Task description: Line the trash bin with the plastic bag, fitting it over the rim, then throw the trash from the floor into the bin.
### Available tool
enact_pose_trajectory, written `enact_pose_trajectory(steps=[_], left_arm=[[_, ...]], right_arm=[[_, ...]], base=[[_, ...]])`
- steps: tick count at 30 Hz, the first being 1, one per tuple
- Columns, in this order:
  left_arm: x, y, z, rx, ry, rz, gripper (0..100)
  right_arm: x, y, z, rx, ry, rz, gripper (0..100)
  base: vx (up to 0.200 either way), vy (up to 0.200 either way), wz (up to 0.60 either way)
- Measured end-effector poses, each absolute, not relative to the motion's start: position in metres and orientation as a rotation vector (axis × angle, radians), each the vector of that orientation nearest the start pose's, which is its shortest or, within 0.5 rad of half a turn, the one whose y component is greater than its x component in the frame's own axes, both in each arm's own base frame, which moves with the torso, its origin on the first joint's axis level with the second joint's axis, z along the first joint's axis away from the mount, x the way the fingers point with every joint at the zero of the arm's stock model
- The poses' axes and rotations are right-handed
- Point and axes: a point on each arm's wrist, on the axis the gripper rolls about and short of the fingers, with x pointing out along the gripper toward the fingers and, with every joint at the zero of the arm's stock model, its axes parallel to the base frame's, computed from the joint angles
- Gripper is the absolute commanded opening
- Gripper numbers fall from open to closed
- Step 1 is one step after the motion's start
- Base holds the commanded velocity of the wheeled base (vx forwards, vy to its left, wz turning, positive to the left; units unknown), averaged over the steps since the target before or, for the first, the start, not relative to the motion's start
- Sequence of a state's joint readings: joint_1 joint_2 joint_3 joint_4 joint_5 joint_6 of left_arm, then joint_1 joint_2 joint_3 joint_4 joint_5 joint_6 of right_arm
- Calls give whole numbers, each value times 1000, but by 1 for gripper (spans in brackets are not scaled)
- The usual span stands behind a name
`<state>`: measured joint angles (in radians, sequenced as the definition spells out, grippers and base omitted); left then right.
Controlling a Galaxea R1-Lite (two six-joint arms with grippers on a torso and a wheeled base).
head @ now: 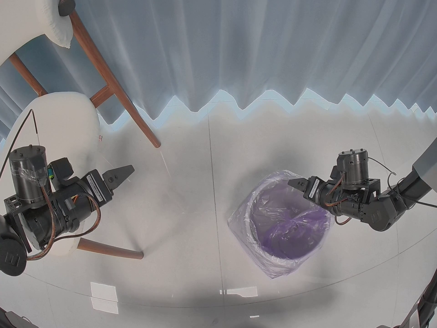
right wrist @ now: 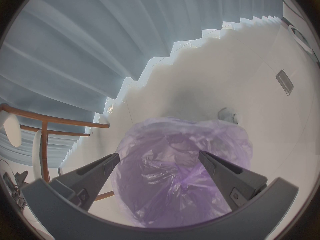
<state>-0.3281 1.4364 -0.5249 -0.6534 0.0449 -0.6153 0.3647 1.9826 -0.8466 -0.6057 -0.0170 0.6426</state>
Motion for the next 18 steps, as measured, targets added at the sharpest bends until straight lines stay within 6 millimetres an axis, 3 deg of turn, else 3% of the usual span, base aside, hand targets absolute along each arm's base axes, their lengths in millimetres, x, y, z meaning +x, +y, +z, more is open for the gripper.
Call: enact_pose_trajectory(steps=[8, 14, 18], left_arm=[[199, -89, 180, -599, 347, -282, 100], [178, -91, 164, -589, 420, -372, 100], [169, -89, 162, -595, 407, -414, 100]], right_arm=[[337, 128, 73, 449, 647, 95, 100], [332, 127, 61, 422, 688, 79, 100], [334, 127, 61, 418, 689, 76, 100]], base=[[0, 0, 0], [-200, 0, 0], [0, 0, 0]])
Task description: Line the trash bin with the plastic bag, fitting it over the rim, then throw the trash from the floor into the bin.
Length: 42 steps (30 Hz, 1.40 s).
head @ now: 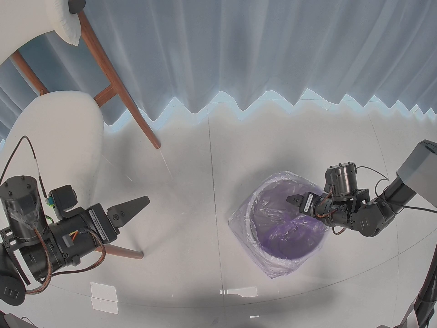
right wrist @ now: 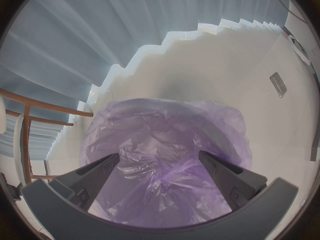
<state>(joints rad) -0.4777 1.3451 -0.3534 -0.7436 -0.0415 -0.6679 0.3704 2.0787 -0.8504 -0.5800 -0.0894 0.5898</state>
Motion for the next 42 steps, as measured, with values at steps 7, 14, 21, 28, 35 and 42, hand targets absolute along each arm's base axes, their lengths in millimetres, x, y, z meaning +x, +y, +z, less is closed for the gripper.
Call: enact_pose_trajectory(steps=[7, 14, 21, 28, 35, 42], left_arm=[[166, -90, 170, -607, 343, -476, 100], [164, -91, 171, -591, 337, -519, 100], [165, -91, 172, -585, 335, -526, 100], [165, -91, 172, -584, 336, -526, 100], [166, -92, 170, -583, 341, -524, 100], [167, -93, 169, -580, 349, -521, 100]], right_arm=[[337, 139, 61, 406, 719, 91, 0], [359, 150, 57, 399, 710, 99, 0], [379, 150, 32, 289, 757, 84, 0], [403, 150, 9, 258, 756, 65, 0], [429, 157, -3, 270, 723, 69, 0], [439, 165, -22, 267, 729, 75, 0]], base=[[0, 0, 0], [0, 0, 0], [0, 0, 0], [0, 0, 0], [0, 0, 0], [0, 0, 0]])
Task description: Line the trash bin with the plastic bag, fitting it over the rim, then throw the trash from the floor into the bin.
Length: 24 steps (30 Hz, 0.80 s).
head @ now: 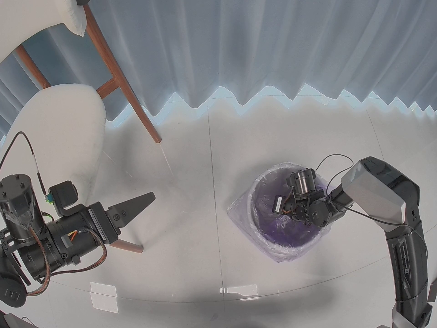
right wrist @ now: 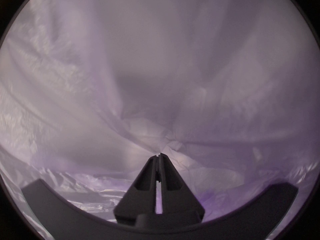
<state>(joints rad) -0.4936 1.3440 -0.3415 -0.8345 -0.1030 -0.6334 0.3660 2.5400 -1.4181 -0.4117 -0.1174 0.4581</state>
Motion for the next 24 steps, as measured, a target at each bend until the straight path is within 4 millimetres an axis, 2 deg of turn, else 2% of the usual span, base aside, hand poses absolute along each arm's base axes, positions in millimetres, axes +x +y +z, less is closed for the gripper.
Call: enact_pose_trajectory(steps=[7, 11, 17, 24], left_arm=[[168, -93, 168, -578, 352, -515, 100], [168, -93, 167, -577, 353, -512, 100], [168, -93, 167, -577, 353, -510, 100], [168, -93, 167, -575, 354, -510, 100]], right_arm=[[443, 168, -36, 280, 745, 69, 0], [446, 170, -34, 290, 731, 72, 0], [439, 174, -15, 301, 720, 85, 0], [405, 182, 8, 306, 755, 108, 0]], base=[[0, 0, 0], [0, 0, 0], [0, 0, 0], [0, 0, 0]])
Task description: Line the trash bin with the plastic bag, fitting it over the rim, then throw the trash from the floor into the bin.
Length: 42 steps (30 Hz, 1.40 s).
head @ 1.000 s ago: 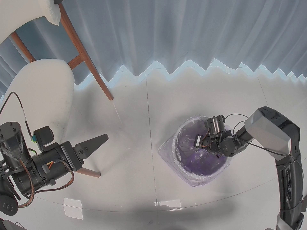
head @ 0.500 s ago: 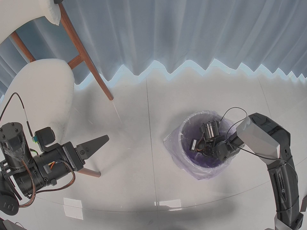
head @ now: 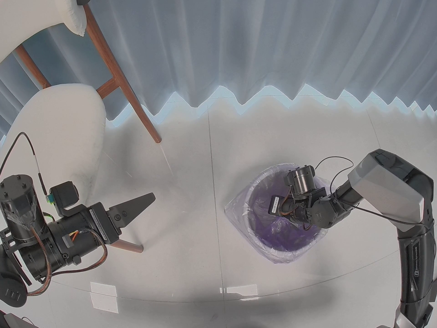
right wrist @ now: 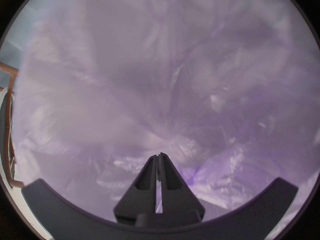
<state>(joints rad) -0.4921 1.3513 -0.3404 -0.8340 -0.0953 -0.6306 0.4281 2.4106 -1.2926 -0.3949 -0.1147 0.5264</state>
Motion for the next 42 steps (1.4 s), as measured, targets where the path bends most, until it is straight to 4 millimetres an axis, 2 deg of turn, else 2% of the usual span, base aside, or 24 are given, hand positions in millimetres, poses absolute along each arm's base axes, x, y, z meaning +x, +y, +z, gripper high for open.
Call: enact_pose_trajectory(steps=[6, 13, 18, 24, 28, 30, 36, 42], left_arm=[[168, -93, 167, -562, 349, -511, 100], [167, -92, 166, -556, 349, -512, 100], [167, -92, 167, -555, 345, -514, 100], [167, -92, 168, -557, 335, -519, 100], [167, -92, 169, -558, 327, -521, 100], [167, -92, 169, -559, 319, -522, 100], [170, -87, 170, -568, 293, -492, 100], [172, -74, 168, -575, 273, -426, 100]], right_arm=[[378, 181, 30, 318, 770, 117, 0], [356, 165, 81, 389, 696, 117, 0], [344, 129, 119, 441, 640, 57, 0], [341, 60, 144, 509, 571, -97, 0], [335, 21, 141, 522, 560, -194, 0], [331, 11, 135, 512, 565, -218, 0], [334, 5, 106, 457, 570, -219, 0], [353, 7, 60, 414, 573, -213, 0]], base=[[0, 0, 0], [0, 0, 0], [0, 0, 0], [0, 0, 0], [0, 0, 0], [0, 0, 0], [0, 0, 0], [0, 0, 0]])
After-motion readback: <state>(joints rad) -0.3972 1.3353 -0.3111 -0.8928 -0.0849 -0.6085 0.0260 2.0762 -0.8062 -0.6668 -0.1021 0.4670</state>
